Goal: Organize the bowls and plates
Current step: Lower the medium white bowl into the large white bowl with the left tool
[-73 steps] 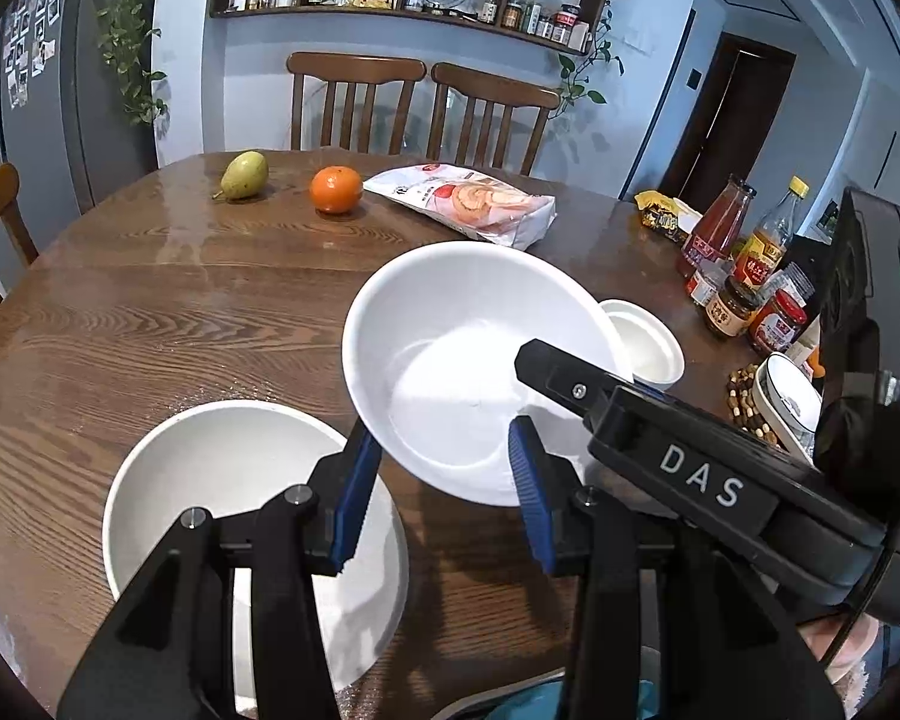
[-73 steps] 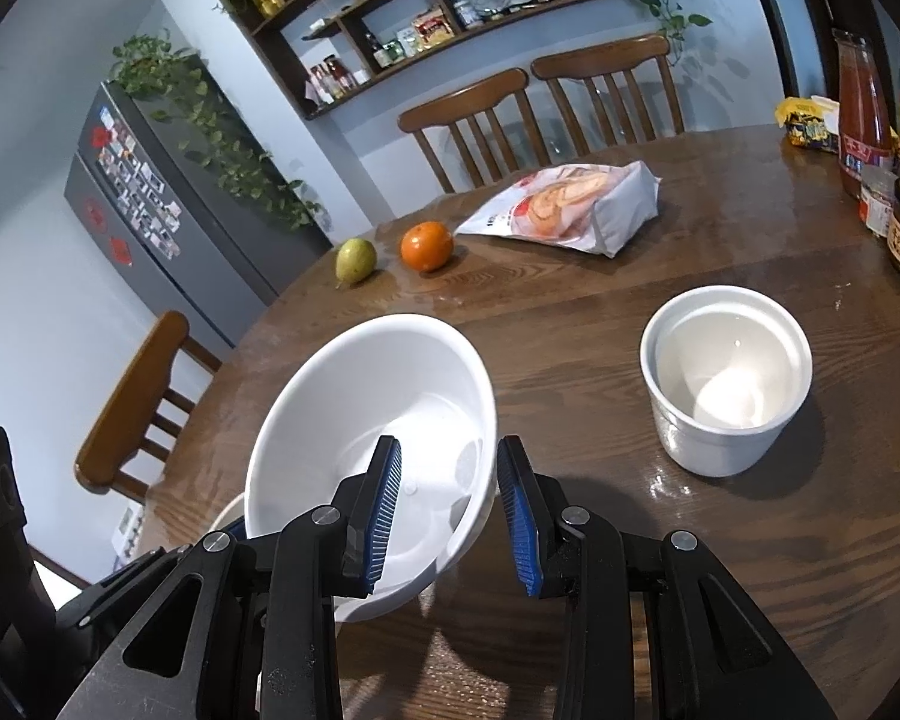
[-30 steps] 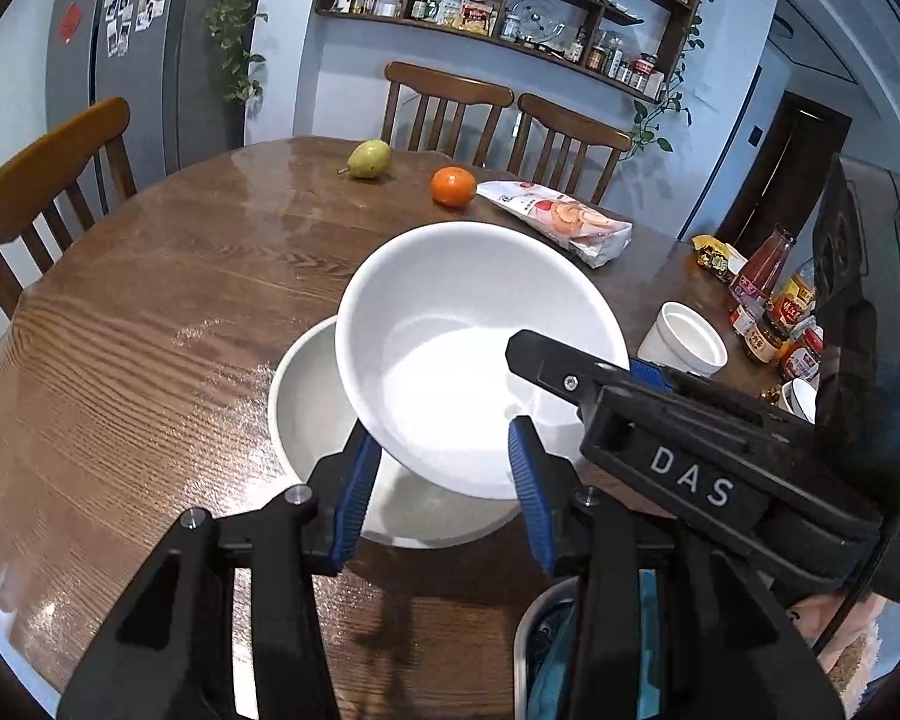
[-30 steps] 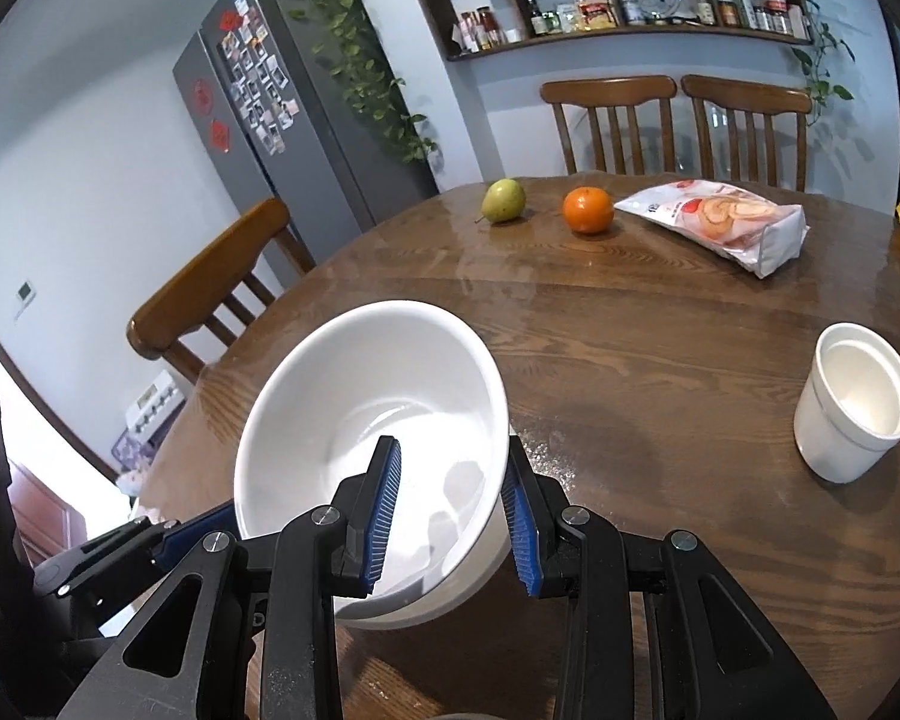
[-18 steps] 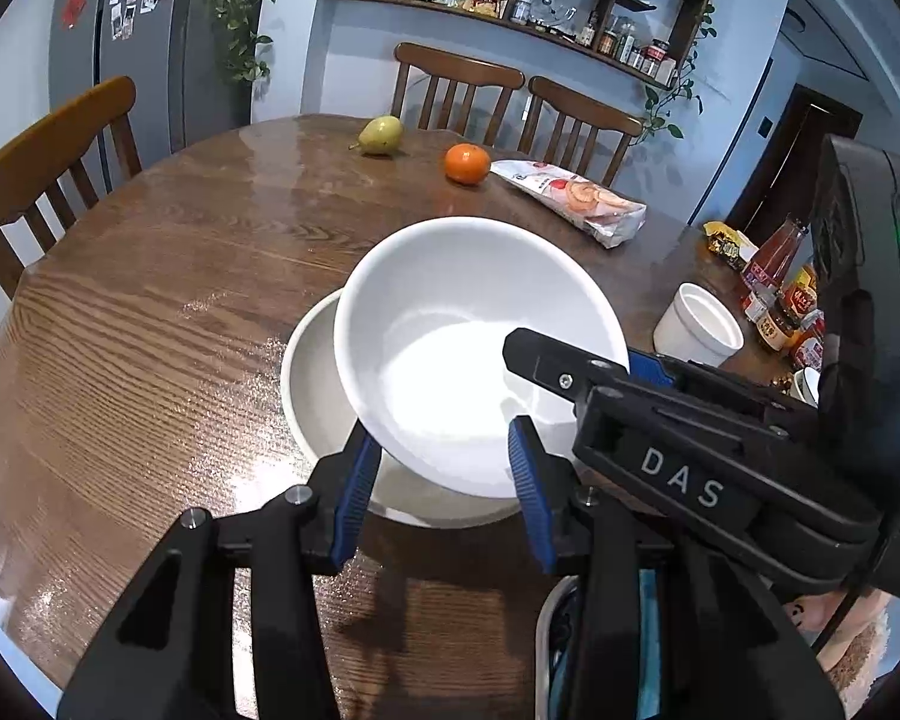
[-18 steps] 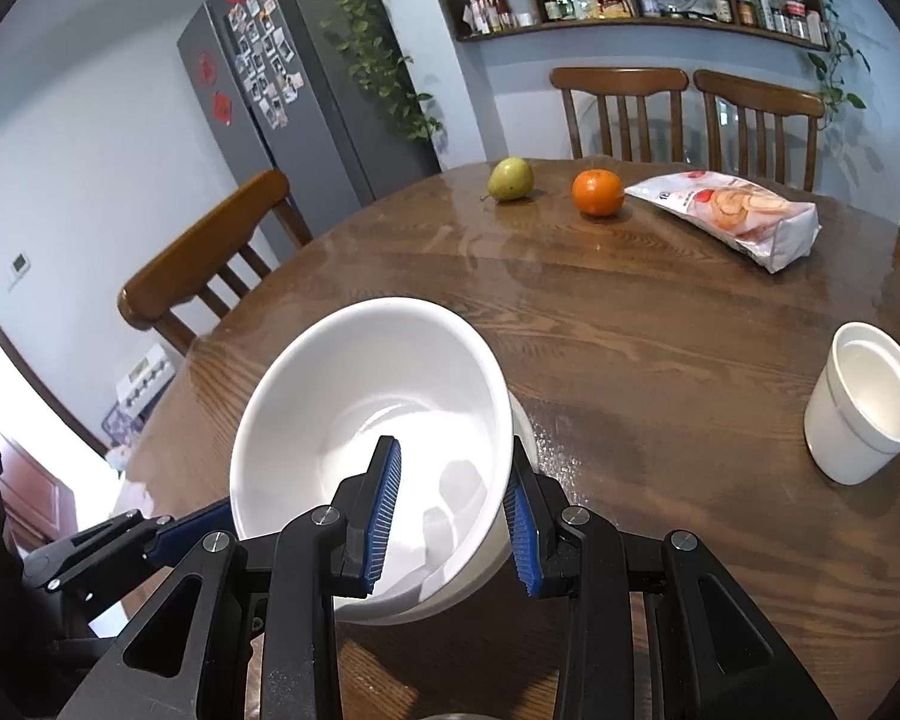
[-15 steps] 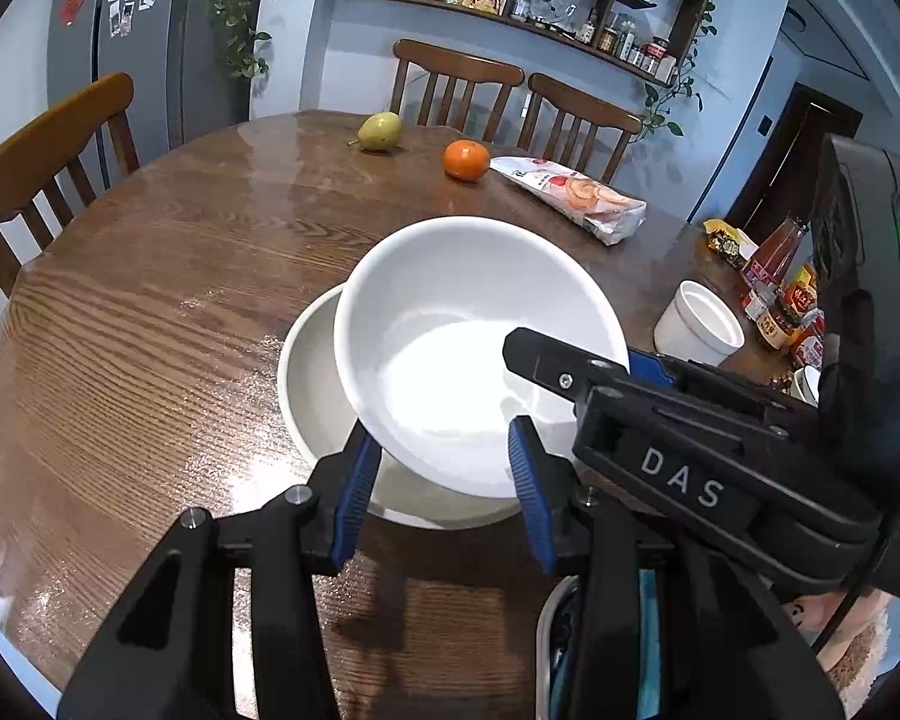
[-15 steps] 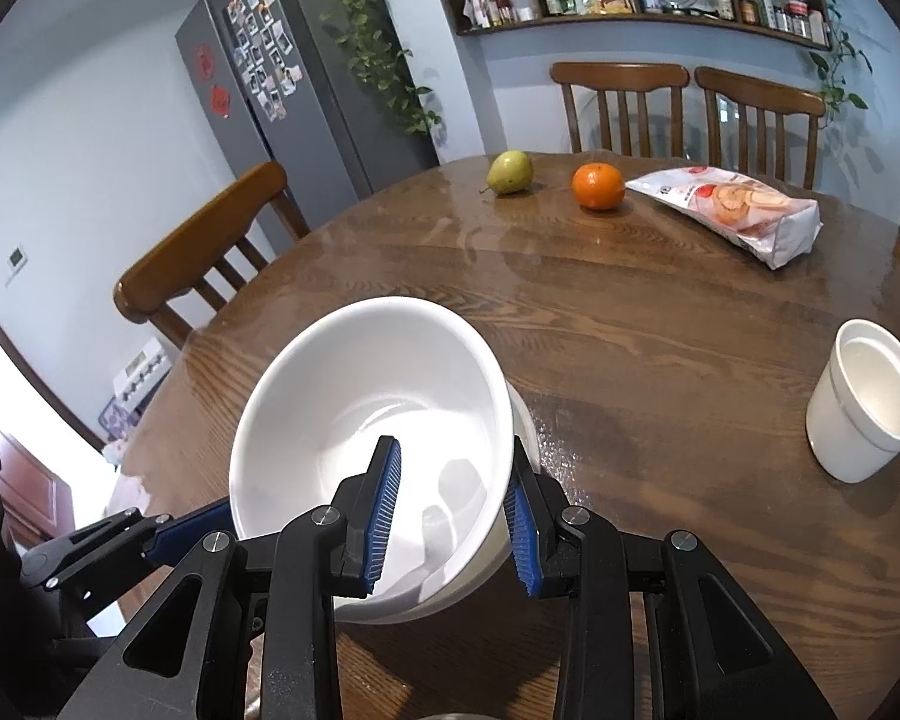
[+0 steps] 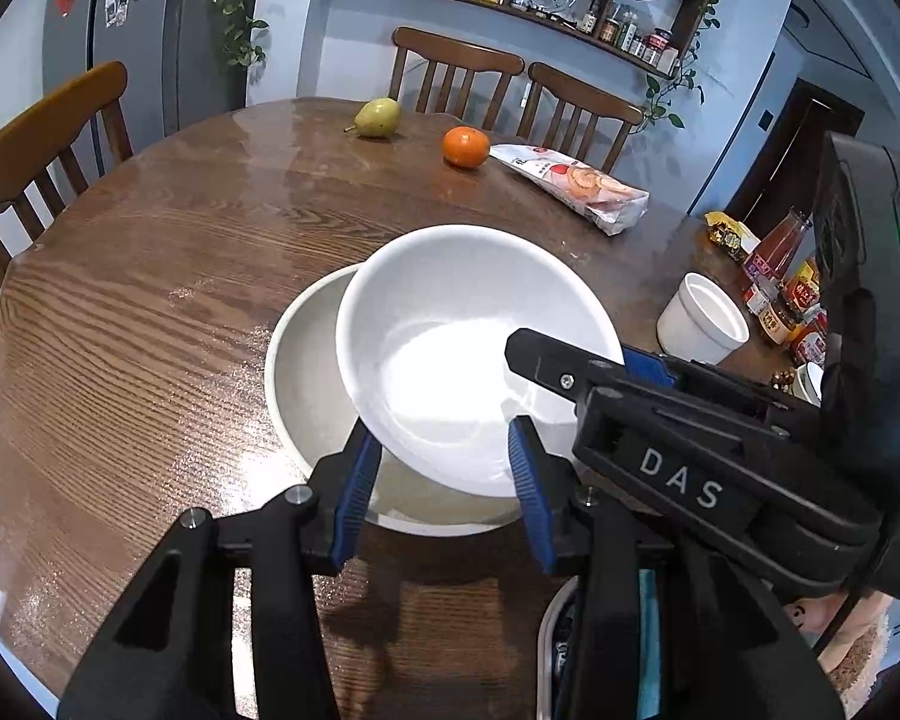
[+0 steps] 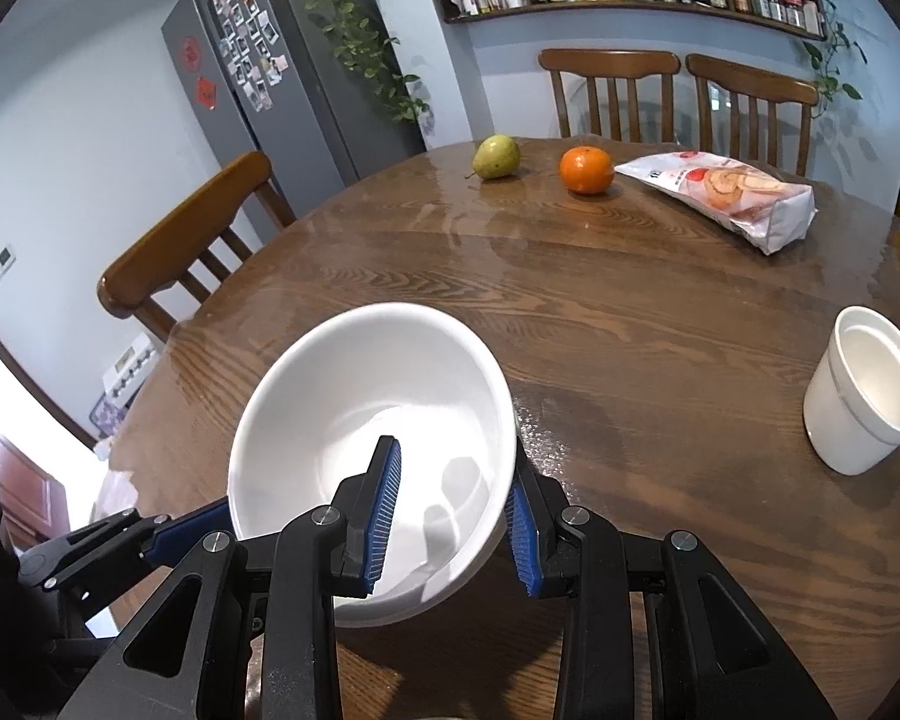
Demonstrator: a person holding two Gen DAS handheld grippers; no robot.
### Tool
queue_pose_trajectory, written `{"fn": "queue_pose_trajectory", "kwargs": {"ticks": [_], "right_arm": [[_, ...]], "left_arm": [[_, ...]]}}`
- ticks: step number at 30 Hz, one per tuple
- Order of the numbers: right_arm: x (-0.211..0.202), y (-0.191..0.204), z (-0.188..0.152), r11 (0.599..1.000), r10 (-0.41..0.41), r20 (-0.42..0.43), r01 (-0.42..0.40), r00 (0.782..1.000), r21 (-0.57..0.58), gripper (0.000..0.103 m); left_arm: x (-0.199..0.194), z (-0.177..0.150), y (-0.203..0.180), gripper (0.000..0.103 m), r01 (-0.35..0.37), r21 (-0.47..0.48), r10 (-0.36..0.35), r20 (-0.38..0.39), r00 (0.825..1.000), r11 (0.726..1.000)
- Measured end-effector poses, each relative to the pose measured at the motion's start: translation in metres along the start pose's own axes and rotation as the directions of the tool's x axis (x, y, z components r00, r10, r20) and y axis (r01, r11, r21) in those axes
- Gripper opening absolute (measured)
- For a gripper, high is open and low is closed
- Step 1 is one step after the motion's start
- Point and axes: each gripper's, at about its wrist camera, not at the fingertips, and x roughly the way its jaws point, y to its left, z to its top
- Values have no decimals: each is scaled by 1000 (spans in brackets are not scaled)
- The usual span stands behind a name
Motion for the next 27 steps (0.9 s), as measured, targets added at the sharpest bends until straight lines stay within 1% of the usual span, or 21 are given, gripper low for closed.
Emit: {"fn": "queue_pose_trajectory", "kwargs": {"ticks": [15,27], "right_arm": [[0,1,0,1000,-20,-5,20,1000,-8,37],[1,-2,-1,998,-52,-7,52,999,-23,37]], "left_arm": [[1,0,2,42,3,1,-3,-8,1000,1000],[7,-1,7,42,-26,-13,25,-15,1000,1000]]}}
